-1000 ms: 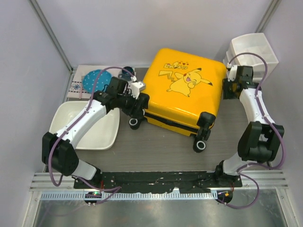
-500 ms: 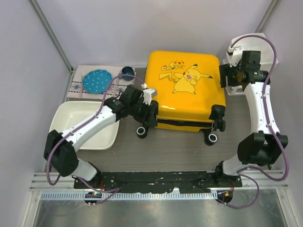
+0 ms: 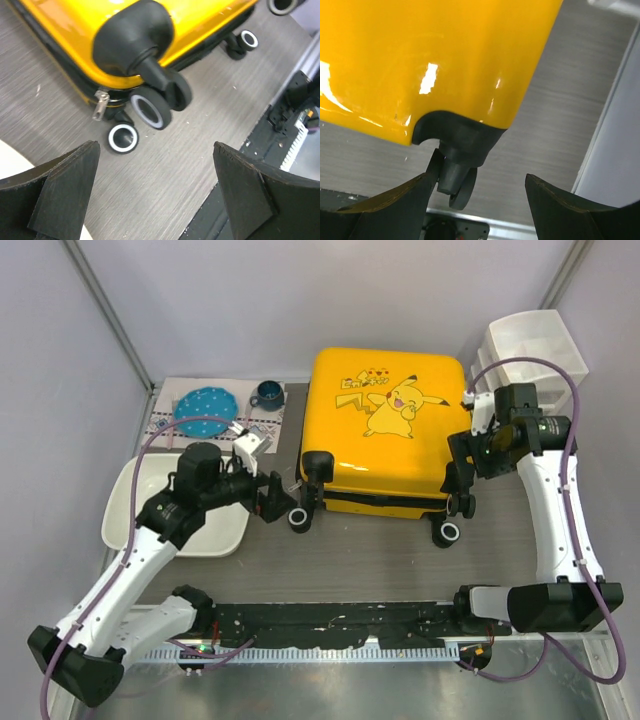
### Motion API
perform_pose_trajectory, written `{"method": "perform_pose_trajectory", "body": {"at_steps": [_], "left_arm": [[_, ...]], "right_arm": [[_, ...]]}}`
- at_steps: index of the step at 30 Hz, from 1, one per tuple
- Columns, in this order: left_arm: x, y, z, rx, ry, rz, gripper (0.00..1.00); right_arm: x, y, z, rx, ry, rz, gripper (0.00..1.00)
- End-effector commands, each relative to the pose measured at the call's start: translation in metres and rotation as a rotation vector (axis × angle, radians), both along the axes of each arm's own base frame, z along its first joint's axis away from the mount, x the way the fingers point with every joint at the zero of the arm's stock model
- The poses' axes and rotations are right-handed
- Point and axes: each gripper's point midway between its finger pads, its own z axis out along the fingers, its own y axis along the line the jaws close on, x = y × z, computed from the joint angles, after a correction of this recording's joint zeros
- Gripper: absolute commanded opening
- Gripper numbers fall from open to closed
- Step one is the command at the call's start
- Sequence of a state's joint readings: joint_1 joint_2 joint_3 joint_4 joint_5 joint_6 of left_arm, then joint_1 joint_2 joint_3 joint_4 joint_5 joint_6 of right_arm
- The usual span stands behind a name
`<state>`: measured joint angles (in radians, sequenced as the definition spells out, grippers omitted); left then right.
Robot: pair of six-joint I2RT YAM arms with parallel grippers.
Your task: Open, take out, and arrange the luggage
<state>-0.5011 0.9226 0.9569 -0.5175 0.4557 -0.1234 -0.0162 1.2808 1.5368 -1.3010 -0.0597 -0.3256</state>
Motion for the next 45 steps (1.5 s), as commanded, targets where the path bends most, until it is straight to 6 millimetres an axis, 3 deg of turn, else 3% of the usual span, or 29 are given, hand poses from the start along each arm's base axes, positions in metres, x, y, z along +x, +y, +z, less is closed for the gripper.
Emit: {"method": "perform_pose_trajectory", "body": {"at_steps": [1,6,11,13,14,15,18,21,22,24,25,26,28,32,35,44,45], "left_arm": [[0.026,0.018,-0.009,-0.041,0.016,0.171,1.0],[0.042,0.048,-0.032,-0.031,0.064,0.361,0.99],[0.046,0.055,-0.039,-0.02,0.078,0.407,1.0],[0.05,0.057,-0.043,-0.039,0.078,0.445,1.0],[0.051,0.06,-0.043,-0.048,0.078,0.47,1.0],[0.051,0.061,-0.052,-0.055,0.104,0.492,0.99],[0.048,0.054,-0.066,-0.068,0.115,0.447,0.94],[0.039,0.034,-0.07,-0.065,0.022,0.239,0.91],[0.034,0.022,-0.062,-0.057,-0.1,0.085,0.89],[0.032,0.021,-0.073,-0.041,-0.158,0.036,0.86],[0.038,0.019,-0.067,-0.03,-0.265,-0.003,0.85],[0.029,0.012,-0.073,-0.038,-0.281,-0.074,0.84],[0.032,0.005,-0.07,-0.032,-0.364,-0.126,0.81],[0.047,-0.005,-0.077,0.001,-0.367,-0.139,0.71],[0.051,-0.019,-0.081,-0.005,-0.396,-0.156,0.7],[0.064,-0.035,-0.098,-0.016,-0.463,-0.117,0.59],[0.067,-0.038,-0.09,-0.041,-0.506,-0.108,0.58]], "right_arm": [[-0.063,0.014,-0.034,0.001,0.27,-0.002,0.82],[-0.065,0.023,-0.068,-0.037,0.332,0.034,0.83],[-0.048,0.015,-0.09,-0.104,0.323,-0.005,0.8],[-0.035,0.015,-0.091,-0.108,0.29,-0.014,0.55],[-0.029,0.014,-0.091,-0.116,0.29,-0.027,0.37],[-0.02,0.009,-0.081,-0.126,0.254,-0.046,0.01],[0.004,-0.01,-0.062,-0.118,0.166,-0.065,0.01],[0.018,-0.03,-0.043,-0.1,0.13,-0.027,0.01],[0.019,-0.024,-0.039,-0.067,0.129,0.02,0.01],[0.017,-0.022,-0.033,-0.065,0.125,0.067,0.01],[0.013,-0.012,-0.032,-0.023,0.126,0.101,0.01],[0.009,-0.01,-0.031,-0.019,0.129,0.118,0.01],[-0.005,-0.006,-0.034,0.001,0.164,0.124,0.01],[-0.03,0.006,-0.029,0.062,0.198,0.149,0.01],[-0.045,0.008,-0.03,0.064,0.207,0.149,0.01],[-0.061,0.004,-0.05,0.059,0.258,0.088,0.01],[-0.065,0.007,-0.052,0.074,0.271,0.088,0.01]]}}
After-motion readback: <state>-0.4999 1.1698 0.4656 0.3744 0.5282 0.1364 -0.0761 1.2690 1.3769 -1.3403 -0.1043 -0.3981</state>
